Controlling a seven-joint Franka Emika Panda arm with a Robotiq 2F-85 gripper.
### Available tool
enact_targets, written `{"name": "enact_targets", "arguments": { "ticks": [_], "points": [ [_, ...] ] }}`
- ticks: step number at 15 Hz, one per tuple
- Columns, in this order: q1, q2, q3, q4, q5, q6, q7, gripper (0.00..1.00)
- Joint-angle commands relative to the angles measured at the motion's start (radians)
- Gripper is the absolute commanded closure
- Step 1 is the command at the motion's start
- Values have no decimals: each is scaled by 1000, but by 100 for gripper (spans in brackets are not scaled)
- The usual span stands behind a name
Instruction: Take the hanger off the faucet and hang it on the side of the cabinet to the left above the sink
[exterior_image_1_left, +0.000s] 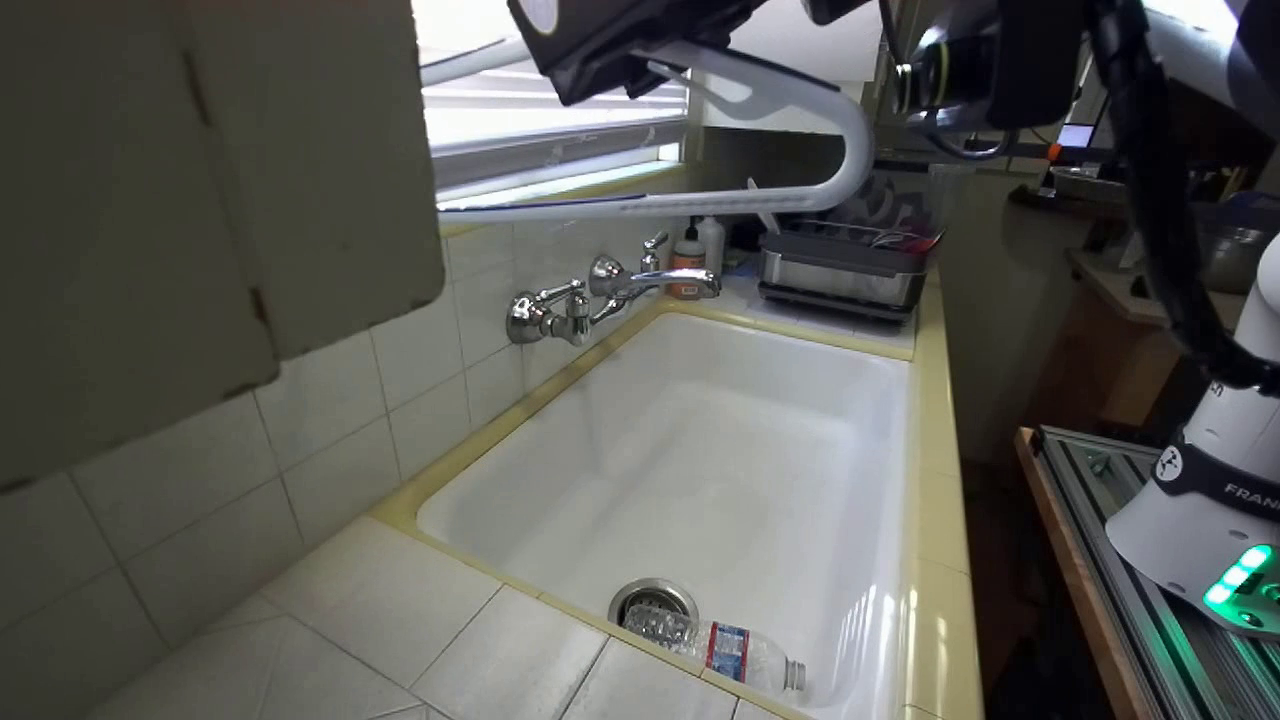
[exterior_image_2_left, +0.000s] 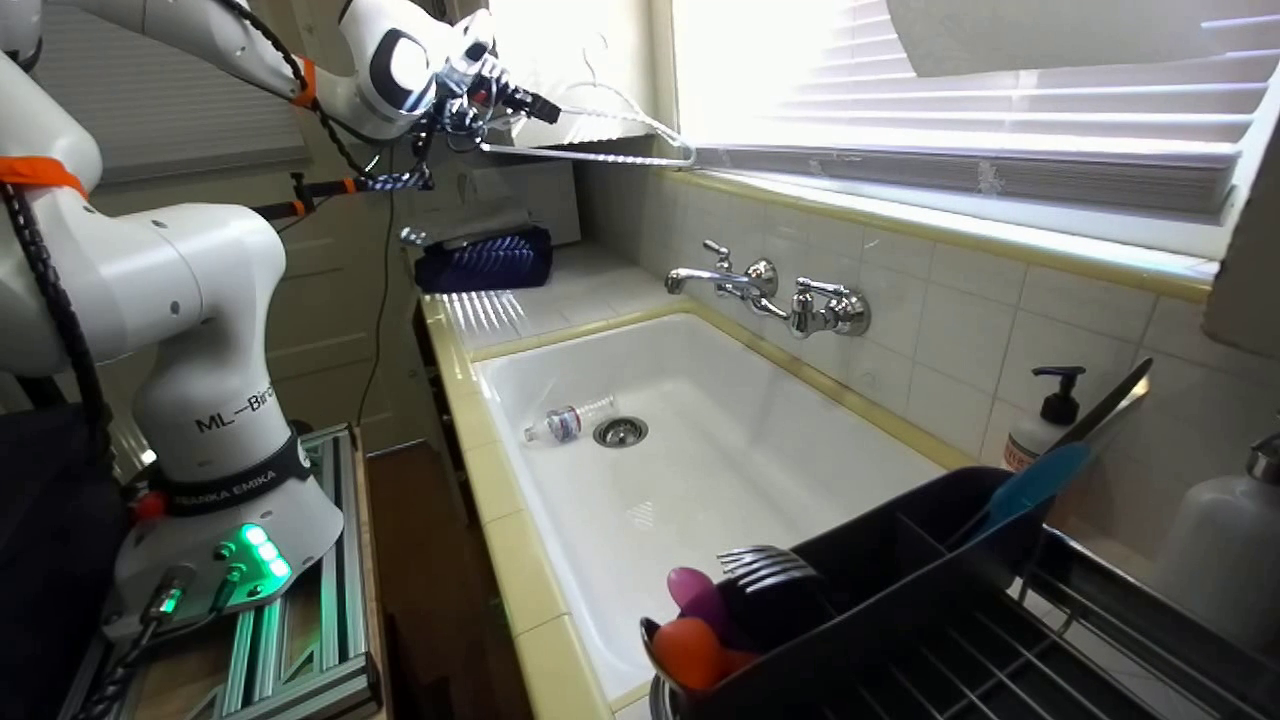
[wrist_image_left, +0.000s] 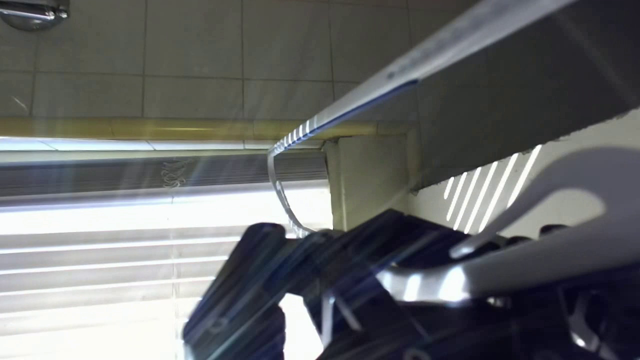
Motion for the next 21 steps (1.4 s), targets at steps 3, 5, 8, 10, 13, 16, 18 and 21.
{"name": "enact_targets", "arguments": {
  "ticks": [3,5,8,10,13,16,18,21],
  "points": [
    [-1,-3,10,36,40,16,-29,100],
    [-1,-1,11,52,41,11,-27,100],
    [-1,6,7,75,47,8,-21,100],
    [1,17,0,90,53,6,-16,100],
    [1,32,-11,115,60,-2,-12,100],
    [3,32,-25,145,60,-5,-16,100],
    [1,32,-34,168,59,-11,-17,100],
    [1,21,-43,200,57,-27,-21,100]
  ]
}}
